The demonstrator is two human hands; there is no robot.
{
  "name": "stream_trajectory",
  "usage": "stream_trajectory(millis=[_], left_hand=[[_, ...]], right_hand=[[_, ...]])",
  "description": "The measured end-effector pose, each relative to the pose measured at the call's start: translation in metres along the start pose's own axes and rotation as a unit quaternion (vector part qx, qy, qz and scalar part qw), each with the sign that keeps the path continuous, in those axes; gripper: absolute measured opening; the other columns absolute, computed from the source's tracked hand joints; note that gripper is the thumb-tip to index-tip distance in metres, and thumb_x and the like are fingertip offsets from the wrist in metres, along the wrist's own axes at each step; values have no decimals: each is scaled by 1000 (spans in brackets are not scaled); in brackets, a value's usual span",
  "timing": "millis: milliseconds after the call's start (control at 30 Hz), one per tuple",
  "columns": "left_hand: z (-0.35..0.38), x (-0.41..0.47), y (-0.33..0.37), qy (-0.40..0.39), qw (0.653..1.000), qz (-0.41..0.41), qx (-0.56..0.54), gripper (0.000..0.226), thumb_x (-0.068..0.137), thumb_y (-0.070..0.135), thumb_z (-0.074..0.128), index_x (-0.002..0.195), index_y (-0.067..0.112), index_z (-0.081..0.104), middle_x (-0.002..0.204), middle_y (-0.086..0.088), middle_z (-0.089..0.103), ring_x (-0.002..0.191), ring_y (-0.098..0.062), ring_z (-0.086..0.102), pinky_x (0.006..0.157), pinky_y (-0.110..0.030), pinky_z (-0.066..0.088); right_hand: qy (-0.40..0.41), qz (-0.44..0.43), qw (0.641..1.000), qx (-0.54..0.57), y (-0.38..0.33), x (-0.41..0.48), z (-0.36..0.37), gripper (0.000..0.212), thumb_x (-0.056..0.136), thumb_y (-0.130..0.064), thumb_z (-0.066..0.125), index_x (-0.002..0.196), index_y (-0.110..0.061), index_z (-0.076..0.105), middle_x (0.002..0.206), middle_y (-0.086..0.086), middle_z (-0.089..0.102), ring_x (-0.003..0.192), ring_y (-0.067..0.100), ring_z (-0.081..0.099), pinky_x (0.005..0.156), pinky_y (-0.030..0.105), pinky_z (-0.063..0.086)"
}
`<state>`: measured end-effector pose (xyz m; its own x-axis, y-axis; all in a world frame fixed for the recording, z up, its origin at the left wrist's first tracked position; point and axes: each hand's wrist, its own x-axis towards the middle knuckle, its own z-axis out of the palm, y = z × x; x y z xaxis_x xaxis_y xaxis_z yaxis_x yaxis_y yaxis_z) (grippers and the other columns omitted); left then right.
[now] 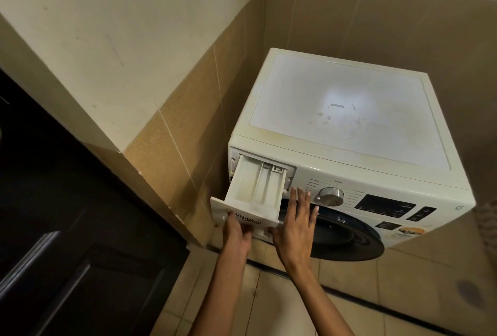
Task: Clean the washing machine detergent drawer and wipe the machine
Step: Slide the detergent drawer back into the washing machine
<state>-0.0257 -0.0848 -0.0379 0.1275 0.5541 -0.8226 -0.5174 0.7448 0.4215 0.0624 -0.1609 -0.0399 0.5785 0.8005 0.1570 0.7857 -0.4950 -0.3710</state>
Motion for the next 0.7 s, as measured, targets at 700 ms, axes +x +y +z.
stream_trajectory(millis=[700], left_hand=[[87,48,45,-118,990,-71,14,48,103,18,24,145,-4,20,152,-21,24,142,-31,24,118,-41,15]], right_hand=[[11,46,998,-29,-1,133,-2,115,71,-17,77,142,-2,-13,157,14,-5,140,22,-17,114,39,-12]])
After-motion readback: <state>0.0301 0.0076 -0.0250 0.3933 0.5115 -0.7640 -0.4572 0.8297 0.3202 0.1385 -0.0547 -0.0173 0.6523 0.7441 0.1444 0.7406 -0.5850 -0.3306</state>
